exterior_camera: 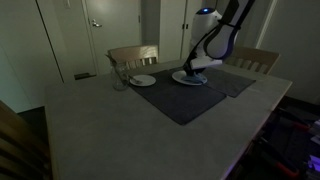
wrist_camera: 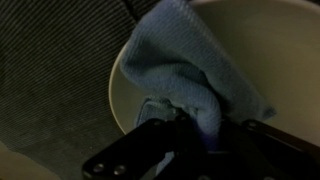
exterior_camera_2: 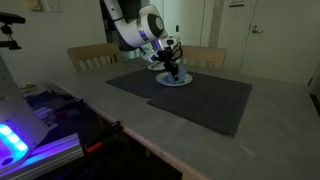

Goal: Wipe the plate with the towel

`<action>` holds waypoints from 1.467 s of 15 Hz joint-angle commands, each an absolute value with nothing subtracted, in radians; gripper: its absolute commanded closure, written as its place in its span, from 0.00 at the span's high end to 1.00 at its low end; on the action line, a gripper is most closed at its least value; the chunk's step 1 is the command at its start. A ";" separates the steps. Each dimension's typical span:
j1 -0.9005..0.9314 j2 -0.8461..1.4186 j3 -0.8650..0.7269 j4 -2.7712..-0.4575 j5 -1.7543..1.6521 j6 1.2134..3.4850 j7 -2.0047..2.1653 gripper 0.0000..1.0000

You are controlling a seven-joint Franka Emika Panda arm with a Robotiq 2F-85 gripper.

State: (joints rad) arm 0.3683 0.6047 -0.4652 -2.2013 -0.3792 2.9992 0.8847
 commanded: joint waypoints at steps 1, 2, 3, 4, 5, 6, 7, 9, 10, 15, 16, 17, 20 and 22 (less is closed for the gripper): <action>0.306 0.591 -0.380 -2.230 -0.267 3.043 0.769 0.04; 0.286 0.586 -0.355 -2.233 -0.232 3.059 0.737 0.04; 0.253 0.580 -0.315 -2.237 -0.191 3.081 0.696 0.04; 0.219 0.575 -0.275 -2.240 -0.150 3.097 0.655 0.04; 0.172 0.568 -0.219 -2.245 -0.104 3.118 0.606 0.04; 0.132 0.566 -0.171 -2.247 -0.060 3.132 0.562 0.04; 0.091 0.564 -0.122 -2.247 -0.017 3.140 0.515 0.04; 0.024 0.568 -0.042 -2.240 0.060 3.145 0.430 0.04; 0.017 0.573 -0.035 -2.236 0.085 3.140 0.403 0.04; 0.242 0.593 -0.296 -2.224 0.097 3.087 0.428 0.04; 0.286 0.614 -0.372 -2.218 0.001 3.087 0.513 0.04; 0.348 0.640 -0.449 -2.208 -0.035 3.079 0.553 0.04; 0.564 0.707 -0.661 -2.210 -0.019 3.046 0.615 0.04; 0.626 0.737 -0.707 -2.216 -0.013 3.021 0.630 0.04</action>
